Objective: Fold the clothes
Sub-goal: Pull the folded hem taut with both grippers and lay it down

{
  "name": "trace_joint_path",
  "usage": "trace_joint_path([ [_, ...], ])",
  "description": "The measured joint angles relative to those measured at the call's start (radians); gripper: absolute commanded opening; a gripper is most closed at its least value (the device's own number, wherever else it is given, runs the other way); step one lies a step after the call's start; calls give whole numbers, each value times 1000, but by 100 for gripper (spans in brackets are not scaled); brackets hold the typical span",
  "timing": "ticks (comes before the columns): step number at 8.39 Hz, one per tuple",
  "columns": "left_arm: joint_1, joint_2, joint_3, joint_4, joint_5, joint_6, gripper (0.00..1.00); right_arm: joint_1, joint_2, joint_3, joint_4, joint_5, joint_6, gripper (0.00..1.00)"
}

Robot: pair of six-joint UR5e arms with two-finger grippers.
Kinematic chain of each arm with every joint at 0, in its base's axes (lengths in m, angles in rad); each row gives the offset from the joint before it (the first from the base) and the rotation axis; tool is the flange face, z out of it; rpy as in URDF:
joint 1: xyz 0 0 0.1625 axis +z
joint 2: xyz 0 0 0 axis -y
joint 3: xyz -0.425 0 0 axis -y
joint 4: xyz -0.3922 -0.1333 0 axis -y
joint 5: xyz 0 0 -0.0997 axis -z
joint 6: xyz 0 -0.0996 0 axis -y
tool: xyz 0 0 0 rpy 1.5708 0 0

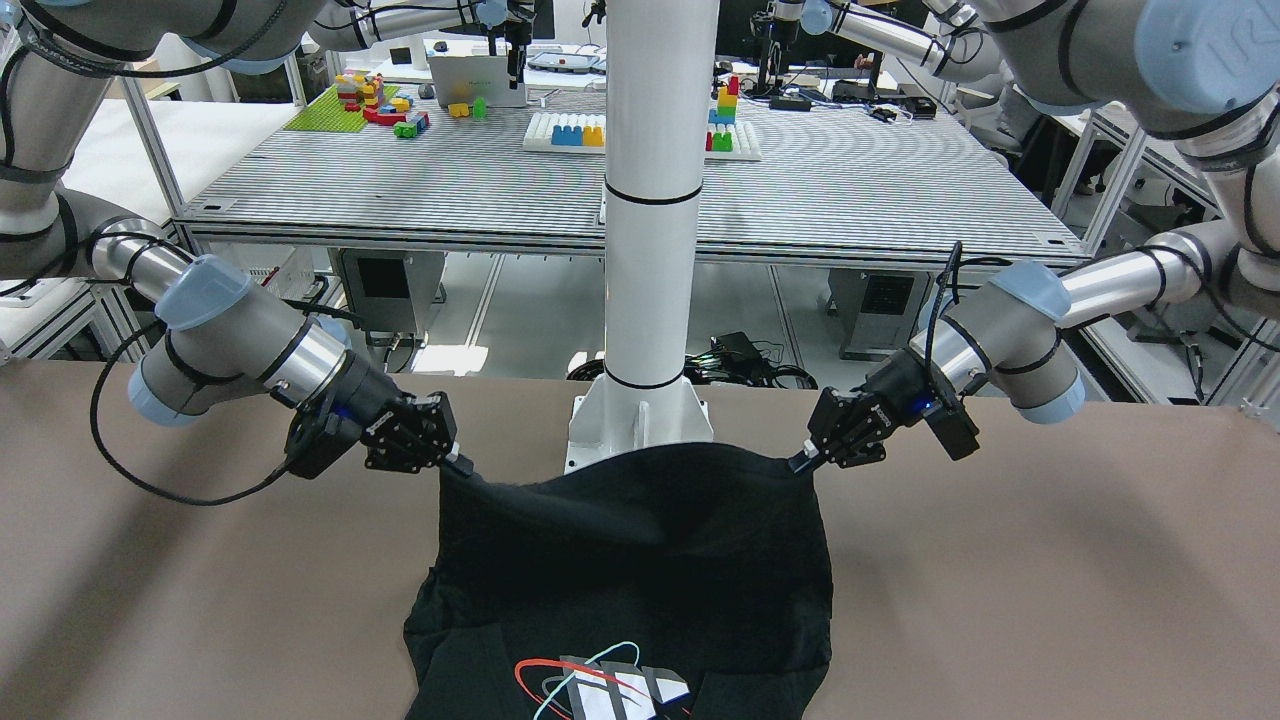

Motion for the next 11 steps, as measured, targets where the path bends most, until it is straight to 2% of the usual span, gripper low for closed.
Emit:
trace_joint_path([
  [2, -182, -247, 101, 233, -71, -2, 0, 110, 91, -134, -5, -8, -83, 0],
  [4, -322, -421, 287, 322, -129, 6, 0, 154, 139, -221, -31, -75, -179, 0],
  [7, -427, -531, 532, 326, -168, 70, 0, 164, 175, -311, -75, -227, -285, 0],
  [9, -451, -545, 635, 284, -171, 106, 0, 164, 236, -422, -79, -311, -297, 0],
  [11, -455, -548, 699, 248, -171, 123, 0, 165, 279, -497, -79, -358, -299, 0],
])
